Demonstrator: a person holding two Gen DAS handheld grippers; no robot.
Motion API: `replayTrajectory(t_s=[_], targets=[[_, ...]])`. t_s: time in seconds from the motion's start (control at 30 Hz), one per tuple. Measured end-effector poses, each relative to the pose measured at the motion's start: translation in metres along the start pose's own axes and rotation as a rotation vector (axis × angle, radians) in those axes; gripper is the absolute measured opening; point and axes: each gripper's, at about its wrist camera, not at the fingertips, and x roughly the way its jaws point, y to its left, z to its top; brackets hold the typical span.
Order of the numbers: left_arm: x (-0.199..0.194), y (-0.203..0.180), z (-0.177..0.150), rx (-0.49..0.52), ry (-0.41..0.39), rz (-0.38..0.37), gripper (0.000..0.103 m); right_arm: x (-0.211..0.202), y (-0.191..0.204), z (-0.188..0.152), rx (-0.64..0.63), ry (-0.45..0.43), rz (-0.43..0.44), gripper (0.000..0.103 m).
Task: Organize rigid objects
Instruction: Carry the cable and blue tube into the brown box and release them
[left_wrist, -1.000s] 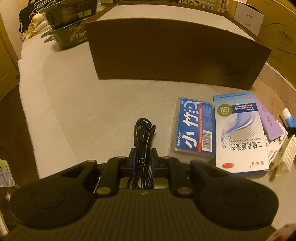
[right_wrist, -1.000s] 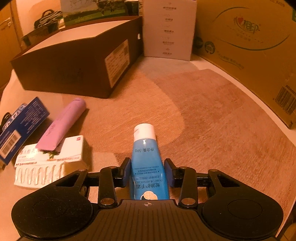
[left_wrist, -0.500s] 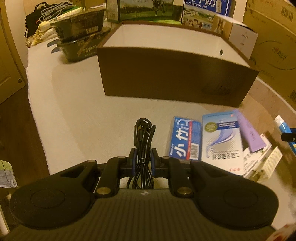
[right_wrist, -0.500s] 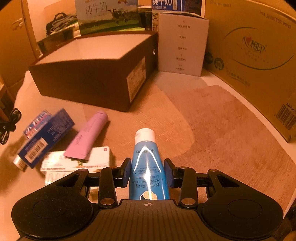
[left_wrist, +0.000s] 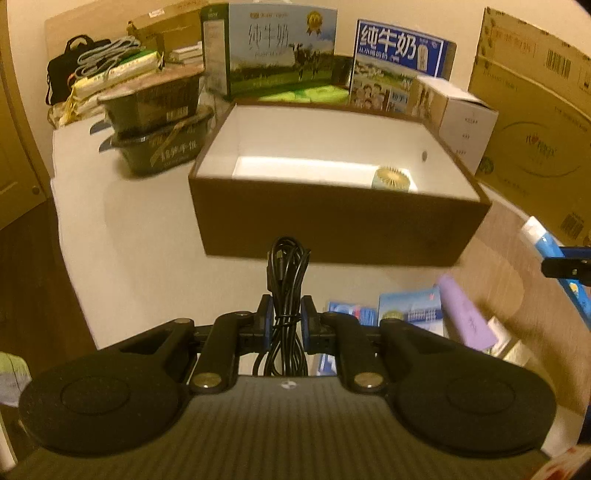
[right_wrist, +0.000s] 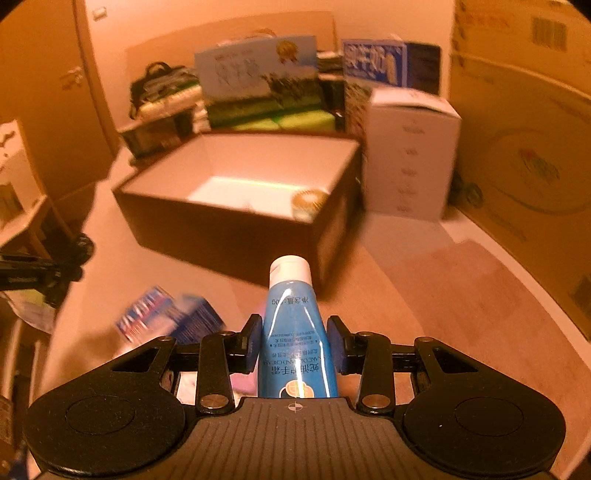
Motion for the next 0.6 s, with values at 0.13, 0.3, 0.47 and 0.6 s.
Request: replayTrajectory(t_s=[0.13, 0.3, 0.47, 0.6], targets=[[-0.002, -0.003, 0.025, 0.024, -0.042, -0.008, 0.013, 0.008, 0.014, 0.024, -0.022, -0.028, 0.043, 0.038], [0.001, -0.008, 0.059, 0.059, -0.084, -0.017, 0.013, 0.021, 0.026, 0.058, -0.045, -0.067, 0.084, 0.038], [0.014, -0.01, 0.092, 0.075, -0.097, -0.024, 0.013, 0.042, 0.034, 0.088, -0.062, -0.08, 0.111, 0.038], [0.034, -0.01, 0.118, 0.08, -0.086, -0.024, 0.013, 0.064, 0.037, 0.111, -0.063, -0.078, 0.121, 0.038]])
